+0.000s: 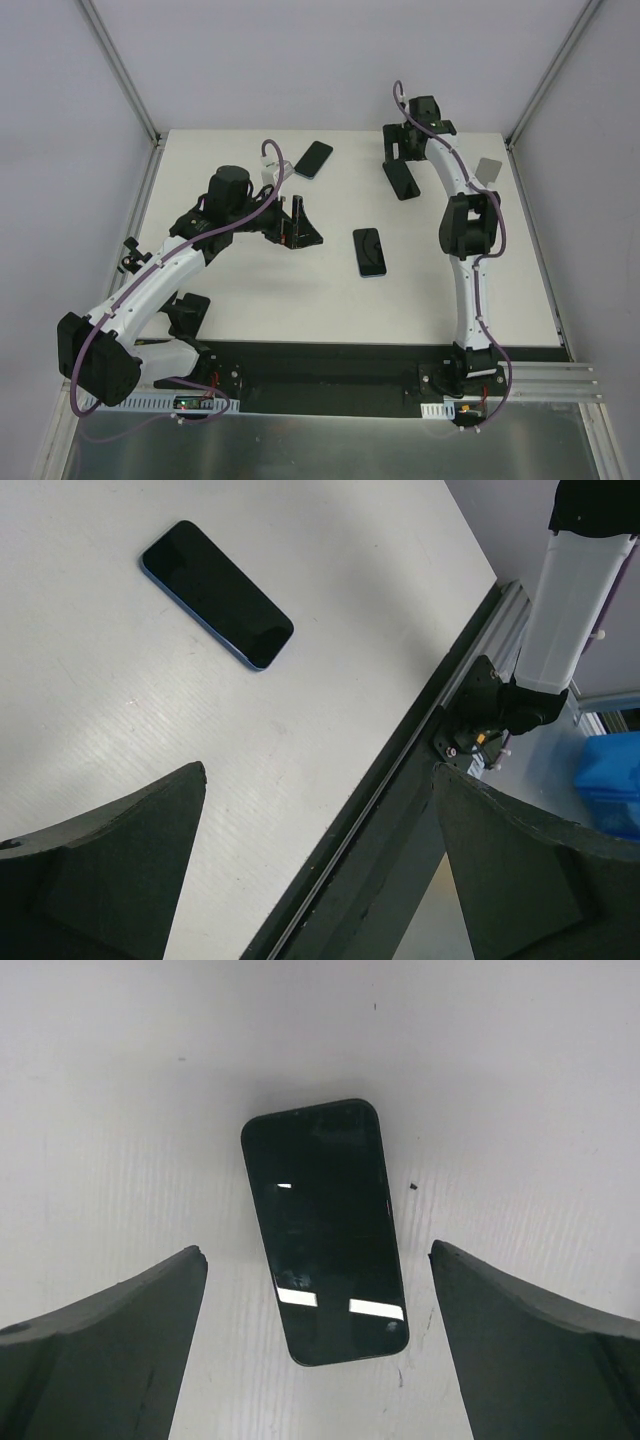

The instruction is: Place the phone on the phone stand

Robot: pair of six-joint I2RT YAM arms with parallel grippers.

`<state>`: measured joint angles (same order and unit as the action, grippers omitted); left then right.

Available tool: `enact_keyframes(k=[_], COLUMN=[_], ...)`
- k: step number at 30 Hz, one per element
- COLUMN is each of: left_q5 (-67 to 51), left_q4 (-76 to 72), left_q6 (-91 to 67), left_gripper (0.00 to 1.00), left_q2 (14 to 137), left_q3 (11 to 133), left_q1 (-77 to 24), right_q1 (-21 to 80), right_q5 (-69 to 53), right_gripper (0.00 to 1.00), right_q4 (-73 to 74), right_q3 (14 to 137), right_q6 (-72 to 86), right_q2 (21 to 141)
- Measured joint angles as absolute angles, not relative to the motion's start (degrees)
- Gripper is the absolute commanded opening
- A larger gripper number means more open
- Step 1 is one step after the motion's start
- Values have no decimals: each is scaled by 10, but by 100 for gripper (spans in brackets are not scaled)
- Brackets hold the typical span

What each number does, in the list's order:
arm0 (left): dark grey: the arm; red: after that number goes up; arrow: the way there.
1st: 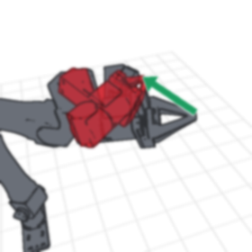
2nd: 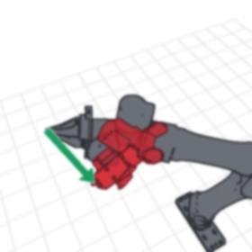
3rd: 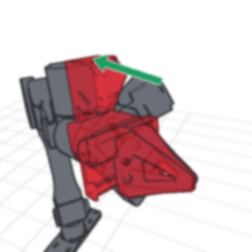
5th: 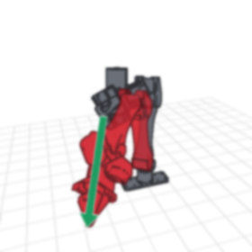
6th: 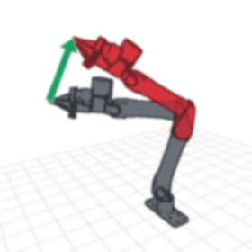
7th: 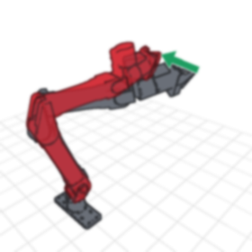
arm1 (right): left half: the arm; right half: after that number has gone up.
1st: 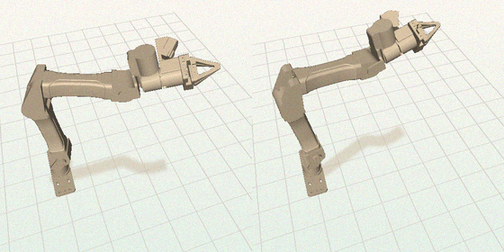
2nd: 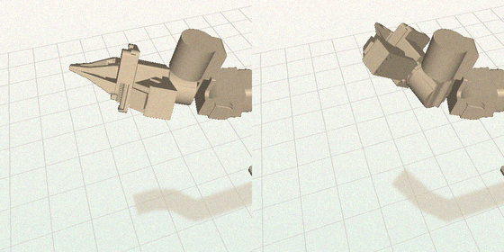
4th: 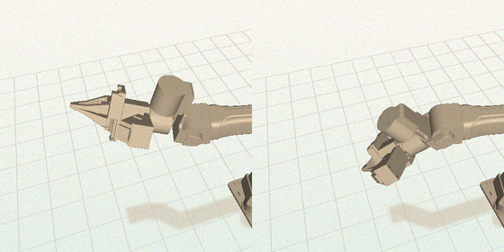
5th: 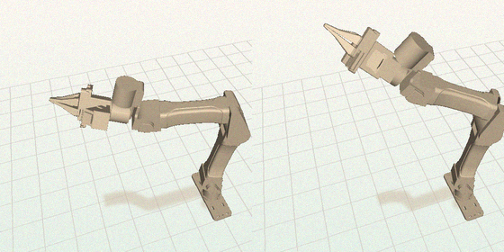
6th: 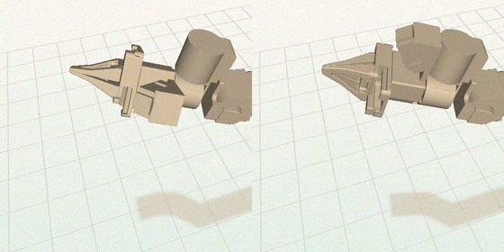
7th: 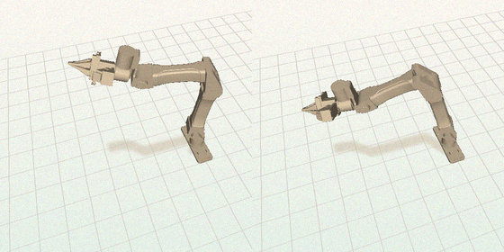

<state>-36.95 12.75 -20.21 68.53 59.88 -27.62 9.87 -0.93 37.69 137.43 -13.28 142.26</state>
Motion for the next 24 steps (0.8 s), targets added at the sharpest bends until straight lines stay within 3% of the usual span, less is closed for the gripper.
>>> enact_keyframes(k=[9,24], left_q5=[-370,-370], left_q4=[128,127], left_q6=[-202,-202], left_gripper=[94,94], left_q2=[685,685], left_q3=[599,599], left_q1=[-276,-276], right_q1=[115,104], right_q5=[39,-6], right_gripper=[96,97], right_q4=[431,478], right_q3=[1390,1379], right_q6=[-217,-251], right_q2=[1453,1468])
